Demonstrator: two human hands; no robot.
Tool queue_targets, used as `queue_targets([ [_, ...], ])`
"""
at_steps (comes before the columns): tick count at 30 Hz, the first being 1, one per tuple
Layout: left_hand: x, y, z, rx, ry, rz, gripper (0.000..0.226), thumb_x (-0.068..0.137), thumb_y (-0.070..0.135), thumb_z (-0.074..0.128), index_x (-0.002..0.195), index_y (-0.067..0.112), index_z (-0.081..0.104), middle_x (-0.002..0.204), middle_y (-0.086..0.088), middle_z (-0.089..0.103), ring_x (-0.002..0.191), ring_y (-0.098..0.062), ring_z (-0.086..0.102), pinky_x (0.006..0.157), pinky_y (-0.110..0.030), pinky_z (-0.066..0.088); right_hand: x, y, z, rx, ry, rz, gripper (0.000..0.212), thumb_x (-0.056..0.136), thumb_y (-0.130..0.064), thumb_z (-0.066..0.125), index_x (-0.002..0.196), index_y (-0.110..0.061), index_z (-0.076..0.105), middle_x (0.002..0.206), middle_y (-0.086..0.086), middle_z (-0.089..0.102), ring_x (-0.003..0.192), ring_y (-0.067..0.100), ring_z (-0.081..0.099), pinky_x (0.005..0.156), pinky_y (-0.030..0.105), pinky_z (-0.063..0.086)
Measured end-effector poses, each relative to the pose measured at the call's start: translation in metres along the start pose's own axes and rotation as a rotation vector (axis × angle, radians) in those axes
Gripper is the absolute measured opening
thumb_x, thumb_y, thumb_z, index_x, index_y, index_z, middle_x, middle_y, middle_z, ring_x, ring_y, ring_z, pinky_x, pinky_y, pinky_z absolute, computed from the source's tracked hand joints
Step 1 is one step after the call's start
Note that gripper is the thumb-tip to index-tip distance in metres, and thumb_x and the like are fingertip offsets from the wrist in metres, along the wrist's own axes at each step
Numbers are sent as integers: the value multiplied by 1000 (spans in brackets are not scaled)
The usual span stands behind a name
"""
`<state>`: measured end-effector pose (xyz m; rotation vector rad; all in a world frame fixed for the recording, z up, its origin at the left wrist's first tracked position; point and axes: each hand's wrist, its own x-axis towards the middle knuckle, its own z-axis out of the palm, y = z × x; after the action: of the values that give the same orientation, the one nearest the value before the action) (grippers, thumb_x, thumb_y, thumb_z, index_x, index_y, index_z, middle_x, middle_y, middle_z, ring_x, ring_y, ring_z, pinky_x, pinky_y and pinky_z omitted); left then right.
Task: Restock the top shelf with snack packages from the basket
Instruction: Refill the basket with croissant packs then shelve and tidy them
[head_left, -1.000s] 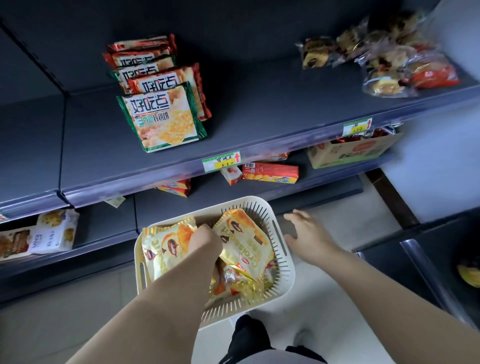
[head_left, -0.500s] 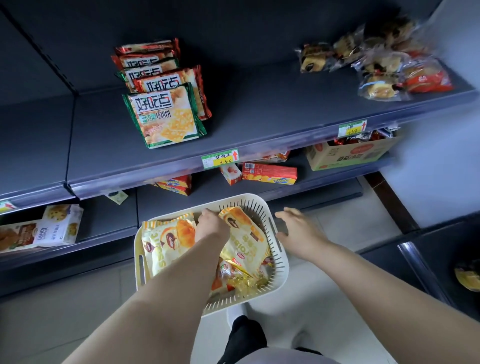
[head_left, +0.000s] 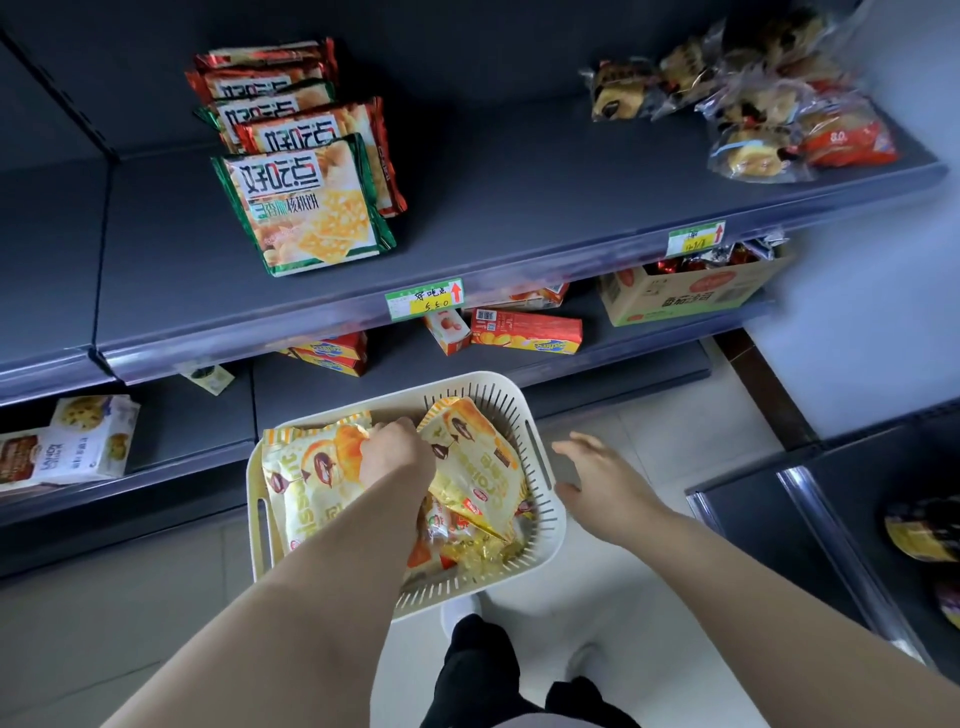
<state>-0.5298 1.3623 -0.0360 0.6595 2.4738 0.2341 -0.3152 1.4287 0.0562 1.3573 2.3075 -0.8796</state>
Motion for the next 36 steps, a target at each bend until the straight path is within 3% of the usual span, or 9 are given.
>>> queue_targets([
  [4,-14,11,1,-37,42,161,11,93,12,44,87,15,53,81,-6,60,73,-25,55,54,-29,38,-2,5,-6,-14,12,18,52,98,-22,48,148,-21,35,159,1,21,143,20,28,110,34,33],
  [7,-31,14,-6,12,116,289,10,97,14,40,87,18,44,76,-3,56,66,-24,53,46,-28,31,-2,1,-11,-18,29,-3,51,96,-22,48,146,-22,38,159,2,21,143,20,28,110,33,32],
  [12,-53,16,-42,18,178,440,8,97,16,40,90,14,43,77,-7,57,72,-30,52,54,-33,34,-7,-16,-22,-42,81,-119,52,95,-24,50,146,-21,37,157,3,25,141,22,31,109,32,31],
  [18,-84,32,-94,71,176,796,6,93,8,54,95,5,59,101,-9,60,99,-31,52,72,-36,44,-21,-21,-52,-133,205,-267,88,86,-35,67,154,-20,13,160,5,16,146,24,19,111,40,30],
  [22,-119,51,-116,143,280,981,7,92,5,55,94,6,62,108,-7,58,100,-30,53,78,-39,48,-36,-18,-73,-209,235,-338,106,77,-49,74,155,-19,10,162,3,7,150,22,4,116,40,20],
  [26,-159,77,-124,158,373,1072,8,94,9,55,96,8,62,114,-3,59,98,-27,56,73,-38,49,-51,-10,-73,-137,284,-364,110,64,-53,81,151,-24,21,155,1,27,144,23,24,110,41,30],
  [31,-197,99,-119,31,445,1002,11,93,16,60,96,13,70,115,1,64,104,-21,59,80,-33,49,-70,13,-75,162,313,-328,83,74,-48,78,141,-25,35,134,-2,55,122,24,52,87,33,44],
  [33,-205,103,-118,-121,448,810,16,93,23,61,105,17,71,114,2,67,104,-19,60,83,-31,49,-75,24,-78,312,315,-267,73,76,-48,77,134,-23,40,124,-2,59,113,25,57,81,32,44],
  [36,-214,104,-117,-268,383,417,44,94,38,59,133,19,54,120,-2,64,98,-18,59,79,-32,51,-79,40,-81,612,325,-159,64,76,-46,77,125,-22,43,118,-1,59,105,24,58,84,38,49],
])
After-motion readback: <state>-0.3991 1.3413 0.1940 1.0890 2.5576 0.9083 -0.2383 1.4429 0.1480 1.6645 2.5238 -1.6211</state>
